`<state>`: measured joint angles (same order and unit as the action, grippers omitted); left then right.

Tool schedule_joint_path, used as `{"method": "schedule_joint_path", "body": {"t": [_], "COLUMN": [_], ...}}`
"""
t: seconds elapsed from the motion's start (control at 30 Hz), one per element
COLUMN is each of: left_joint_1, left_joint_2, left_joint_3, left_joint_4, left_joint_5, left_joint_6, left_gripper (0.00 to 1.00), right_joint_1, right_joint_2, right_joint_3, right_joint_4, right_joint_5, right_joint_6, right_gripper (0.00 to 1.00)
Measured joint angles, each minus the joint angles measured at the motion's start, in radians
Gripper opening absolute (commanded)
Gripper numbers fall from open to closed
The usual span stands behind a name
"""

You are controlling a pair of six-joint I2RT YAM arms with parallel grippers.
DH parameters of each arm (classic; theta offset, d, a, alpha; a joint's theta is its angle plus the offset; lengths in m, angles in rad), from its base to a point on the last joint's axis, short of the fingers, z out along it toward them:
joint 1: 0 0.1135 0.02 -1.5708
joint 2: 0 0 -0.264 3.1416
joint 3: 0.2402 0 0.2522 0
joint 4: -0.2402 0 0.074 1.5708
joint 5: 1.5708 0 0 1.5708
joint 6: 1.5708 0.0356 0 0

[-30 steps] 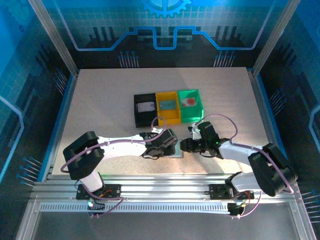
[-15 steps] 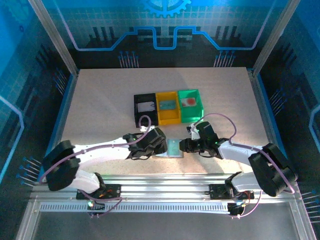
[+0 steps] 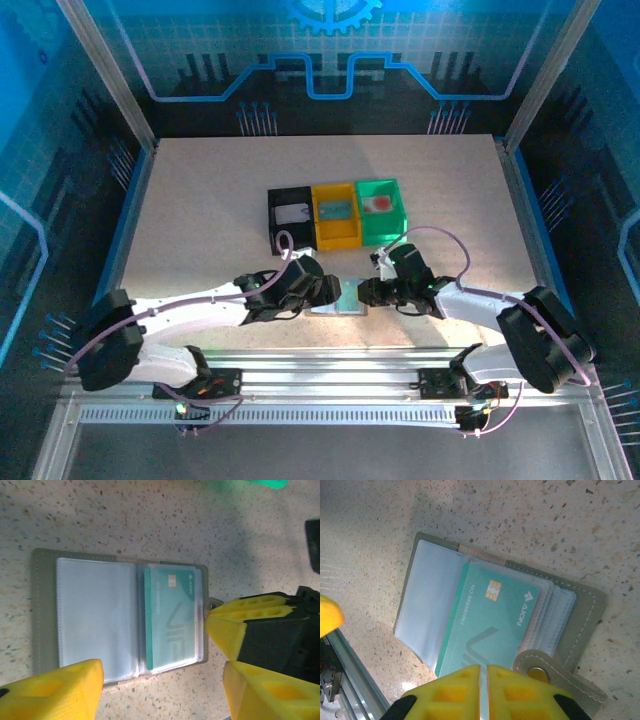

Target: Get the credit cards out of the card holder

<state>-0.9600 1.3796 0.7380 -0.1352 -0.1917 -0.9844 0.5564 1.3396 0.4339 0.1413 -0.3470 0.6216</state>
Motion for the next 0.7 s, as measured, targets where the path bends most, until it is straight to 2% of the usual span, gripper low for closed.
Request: {"method": "schedule_joint_path", "body": {"t": [0.23, 0.7], "left_joint_1": [0.000, 0.000], "left_joint_2": [0.111, 0.163], "left_joint_3": [0.013, 0.021], "left_joint_4": [0.059, 0.145], "left_joint_5": [0.041, 0.059], "left_joint_6": [0.000, 0.023], "left_gripper": [0.62, 0.57], "right_joint_1": [0.000, 0.010], "right_joint_2": [0.010, 0.011], "right_joint_3": [0.007, 0.013], "right_joint_4": [-0.003, -0.006], "right_joint_5": [0.003, 0.002], "right_joint_6": [-0.001, -0.001], "right_gripper": [0.04, 0.00]}}
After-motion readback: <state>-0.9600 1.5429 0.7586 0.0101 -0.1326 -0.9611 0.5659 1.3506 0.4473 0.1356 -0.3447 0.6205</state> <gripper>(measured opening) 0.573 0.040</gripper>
